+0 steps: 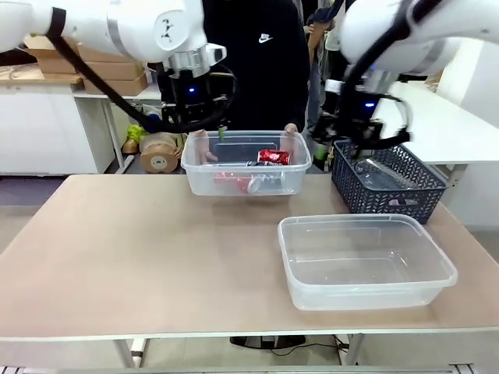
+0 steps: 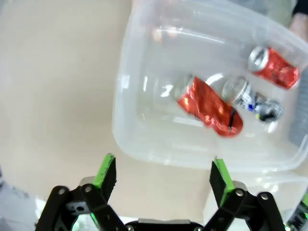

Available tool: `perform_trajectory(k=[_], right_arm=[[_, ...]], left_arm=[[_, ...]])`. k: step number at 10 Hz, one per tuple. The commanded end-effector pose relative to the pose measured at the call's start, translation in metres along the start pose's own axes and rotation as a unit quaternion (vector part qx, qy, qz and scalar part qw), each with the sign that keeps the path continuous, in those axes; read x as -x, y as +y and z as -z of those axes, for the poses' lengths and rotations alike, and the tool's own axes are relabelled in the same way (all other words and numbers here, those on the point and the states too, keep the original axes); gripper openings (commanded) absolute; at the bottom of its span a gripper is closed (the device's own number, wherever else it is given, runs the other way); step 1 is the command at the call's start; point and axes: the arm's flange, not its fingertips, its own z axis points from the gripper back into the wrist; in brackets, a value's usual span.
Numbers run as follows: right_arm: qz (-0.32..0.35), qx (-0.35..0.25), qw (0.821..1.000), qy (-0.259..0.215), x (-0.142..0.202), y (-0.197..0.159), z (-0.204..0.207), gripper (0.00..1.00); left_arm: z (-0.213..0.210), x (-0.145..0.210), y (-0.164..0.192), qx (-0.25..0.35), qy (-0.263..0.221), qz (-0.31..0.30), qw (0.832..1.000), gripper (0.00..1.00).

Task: Sort the waste into each basket.
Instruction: Pick up the Organizing box on the right side of the table and lift it.

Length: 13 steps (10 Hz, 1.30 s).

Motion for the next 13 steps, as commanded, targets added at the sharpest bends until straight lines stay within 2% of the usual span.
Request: perform_trajectory(k=[1, 2, 3, 4, 5, 6, 7, 10, 11, 12, 13], right_arm=[[-0.006, -0.004, 1.0, 0.004, 0.05, -0.061, -0.008, 1.0], [0.045, -0.017, 0.999, 0.003, 0.063, -0.088, -0.009, 1.0], [0.047, -0.018, 0.999, 0.002, 0.08, -0.108, -0.005, 1.0], [0.055, -0.049, 0.997, -0.038, 0.09, -0.121, -0.006, 1.0], [0.071, -0.055, 0.994, -0.055, 0.088, -0.12, -0.007, 1.0], [0.102, -0.041, 0.989, -0.098, 0.075, -0.105, -0.01, 1.0], [0.077, -0.028, 0.997, -0.016, 0.088, -0.129, -0.014, 1.0], [0.077, -0.028, 0.997, -0.016, 0.088, -0.129, -0.014, 1.0], [0.085, -0.034, 0.995, -0.028, 0.087, -0.125, -0.012, 1.0], [0.046, -0.01, 0.999, 0.007, 0.091, -0.133, 0.011, 1.0], [0.026, -0.02, 0.999, 0.021, 0.093, -0.14, 0.025, 1.0]], left_arm=[[0.017, 0.05, -0.036, -0.019, 0.022, -0.029, 0.999, 1.0], [0.03, 0.066, -0.064, -0.014, 0.04, -0.036, 0.998, 1.0], [0.042, 0.088, -0.096, 0.018, 0.051, -0.008, 0.999, 1.0], [0.063, 0.115, -0.129, 0.07, 0.06, 0.031, 0.995, 1.0], [0.076, 0.129, -0.15, 0.086, 0.078, 0.053, 0.992, 1.0], [0.063, 0.121, -0.151, 0.105, 0.069, 0.134, 0.983, 1.0], [0.064, 0.132, -0.143, 0.05, 0.063, 0.024, 0.996, 1.0], [0.064, 0.132, -0.143, 0.05, 0.063, 0.024, 0.996, 1.0], [0.071, 0.128, -0.152, 0.064, 0.064, 0.043, 0.995, 1.0], [0.078, 0.167, -0.146, 0.065, 0.073, 0.079, 0.992, 1.0], [0.082, 0.202, -0.142, 0.061, 0.063, 0.093, 0.992, 1.0]])
